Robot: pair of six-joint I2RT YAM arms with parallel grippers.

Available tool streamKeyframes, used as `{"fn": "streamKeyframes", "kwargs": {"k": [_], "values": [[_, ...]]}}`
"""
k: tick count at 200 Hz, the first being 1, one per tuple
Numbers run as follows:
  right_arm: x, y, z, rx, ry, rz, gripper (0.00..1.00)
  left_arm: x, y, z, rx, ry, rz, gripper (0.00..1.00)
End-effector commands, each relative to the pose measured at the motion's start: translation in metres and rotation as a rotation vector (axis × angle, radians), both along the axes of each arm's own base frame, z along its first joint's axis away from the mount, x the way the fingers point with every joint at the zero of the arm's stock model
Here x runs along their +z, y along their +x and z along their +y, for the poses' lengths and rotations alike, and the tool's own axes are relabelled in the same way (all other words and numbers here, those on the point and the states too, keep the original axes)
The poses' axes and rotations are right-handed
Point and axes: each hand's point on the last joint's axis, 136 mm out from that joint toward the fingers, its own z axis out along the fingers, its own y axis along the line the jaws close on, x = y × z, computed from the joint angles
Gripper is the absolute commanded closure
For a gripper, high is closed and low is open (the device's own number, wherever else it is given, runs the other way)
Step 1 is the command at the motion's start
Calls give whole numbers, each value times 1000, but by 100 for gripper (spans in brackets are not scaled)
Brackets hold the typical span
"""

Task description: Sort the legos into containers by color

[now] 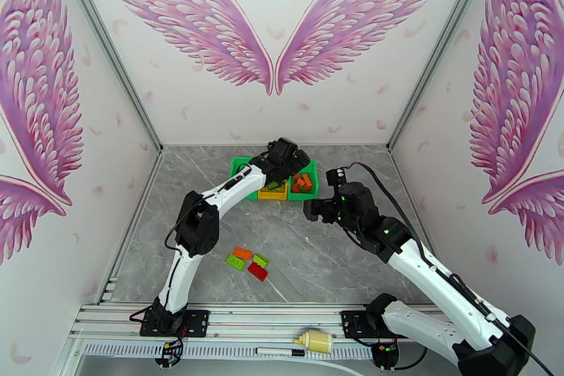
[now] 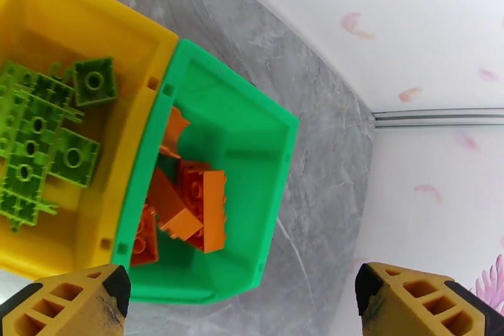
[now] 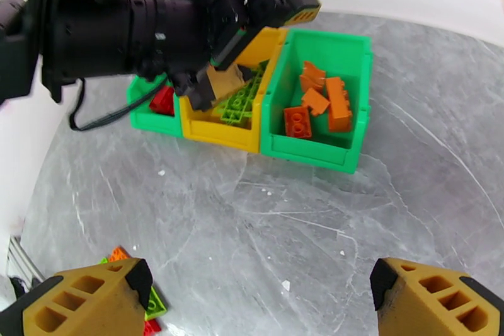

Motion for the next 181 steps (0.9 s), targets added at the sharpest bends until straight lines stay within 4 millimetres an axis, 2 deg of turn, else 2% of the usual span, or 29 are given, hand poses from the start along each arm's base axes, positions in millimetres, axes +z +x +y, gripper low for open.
{"fn": "streamKeyframes", "kwargs": {"k": [1, 75, 84, 86, 89, 113, 146, 181], "values": [[-2, -3, 20, 148, -14, -7, 3, 29, -16, 35, 29, 59, -69, 1], [-40, -21, 79, 375, -102, 99, 0, 18, -77, 129, 160, 132, -56, 1], [-47, -26, 89, 413, -118, 111, 0, 25, -81, 139, 168, 141, -77, 1], [-48, -27, 91, 422, -121, 113, 0, 16, -86, 144, 168, 162, -63, 1], [-50, -29, 94, 434, -125, 120, 0, 13, -89, 149, 168, 176, -62, 1], [-69, -46, 120, 554, -159, 182, 0, 16, -105, 185, 170, 314, -104, 1], [-93, -64, 147, 664, -185, 246, 0, 14, -128, 221, 165, 387, -104, 1], [-122, -73, 163, 730, -247, 294, 1, 4, -151, 252, 222, 360, -60, 1]]}}
